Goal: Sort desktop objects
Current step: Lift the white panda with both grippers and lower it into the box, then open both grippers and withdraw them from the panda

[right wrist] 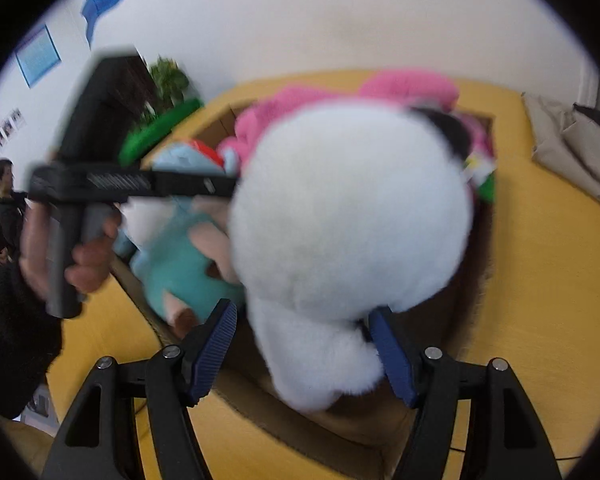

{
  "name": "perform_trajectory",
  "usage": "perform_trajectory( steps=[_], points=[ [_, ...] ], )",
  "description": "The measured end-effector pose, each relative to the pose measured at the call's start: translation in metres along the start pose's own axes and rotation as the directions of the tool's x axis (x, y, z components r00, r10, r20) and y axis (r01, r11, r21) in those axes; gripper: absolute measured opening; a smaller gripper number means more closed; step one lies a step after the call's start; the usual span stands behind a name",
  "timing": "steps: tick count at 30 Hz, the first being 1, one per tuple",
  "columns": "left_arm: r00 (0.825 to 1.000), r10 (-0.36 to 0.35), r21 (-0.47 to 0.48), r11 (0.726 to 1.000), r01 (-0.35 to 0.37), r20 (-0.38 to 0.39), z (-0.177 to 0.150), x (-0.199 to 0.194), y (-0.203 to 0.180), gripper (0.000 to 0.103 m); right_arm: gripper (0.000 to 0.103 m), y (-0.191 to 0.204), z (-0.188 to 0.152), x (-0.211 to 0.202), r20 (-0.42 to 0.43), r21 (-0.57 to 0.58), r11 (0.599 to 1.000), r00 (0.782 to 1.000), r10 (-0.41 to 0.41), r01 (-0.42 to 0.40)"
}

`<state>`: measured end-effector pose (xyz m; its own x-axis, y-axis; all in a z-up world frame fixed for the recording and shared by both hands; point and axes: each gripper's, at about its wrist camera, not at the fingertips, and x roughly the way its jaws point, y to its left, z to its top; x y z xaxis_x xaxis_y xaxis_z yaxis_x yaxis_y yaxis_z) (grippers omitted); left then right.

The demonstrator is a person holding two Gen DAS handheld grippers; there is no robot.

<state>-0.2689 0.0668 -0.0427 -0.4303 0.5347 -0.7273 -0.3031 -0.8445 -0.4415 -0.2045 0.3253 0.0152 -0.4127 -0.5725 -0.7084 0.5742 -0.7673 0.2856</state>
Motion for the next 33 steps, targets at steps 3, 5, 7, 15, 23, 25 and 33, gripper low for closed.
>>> perform_trajectory(
  steps=[3,5,7,15,23,25,33],
  points=[
    [1.0,0.02,0.006,1.0,-0.02,0.011,-0.002,0.0,-0.006,0.031,0.069,0.0,0.021,-0.036,0.139,0.026,0.999,0.99,-0.03,0.027],
    [0.999,0.029,0.006,1.0,-0.03,0.021,-0.003,-0.002,-0.009,0.033,0.069,0.013,0.052,-0.024,0.162,0.023,0.995,0.982,-0.096,0.094],
    [0.999,0.04,0.006,0.999,-0.04,0.037,-0.006,-0.008,-0.01,0.037,0.068,0.024,0.084,0.026,0.099,0.017,0.984,0.979,-0.178,0.178],
    [0.969,0.226,-0.01,0.974,-0.226,0.102,-0.039,-0.049,0.001,0.086,0.084,0.007,0.057,0.101,-0.052,0.086,0.956,0.959,-0.277,0.281],
    [0.934,0.333,0.017,0.941,-0.338,0.13,-0.087,-0.078,0.019,0.095,0.097,0.017,0.004,0.05,0.165,0.245,0.965,0.976,-0.141,0.099],
    [0.932,0.34,0.015,0.939,-0.345,0.121,-0.096,-0.079,0.024,0.095,0.103,0.035,-0.007,0.049,0.141,0.21,0.975,0.984,-0.109,0.078],
    [0.925,0.371,0.01,0.928,-0.373,0.087,-0.134,-0.084,0.044,0.095,0.103,0.051,-0.048,0.105,-0.073,0.164,0.94,0.954,-0.292,0.3]
  ],
)
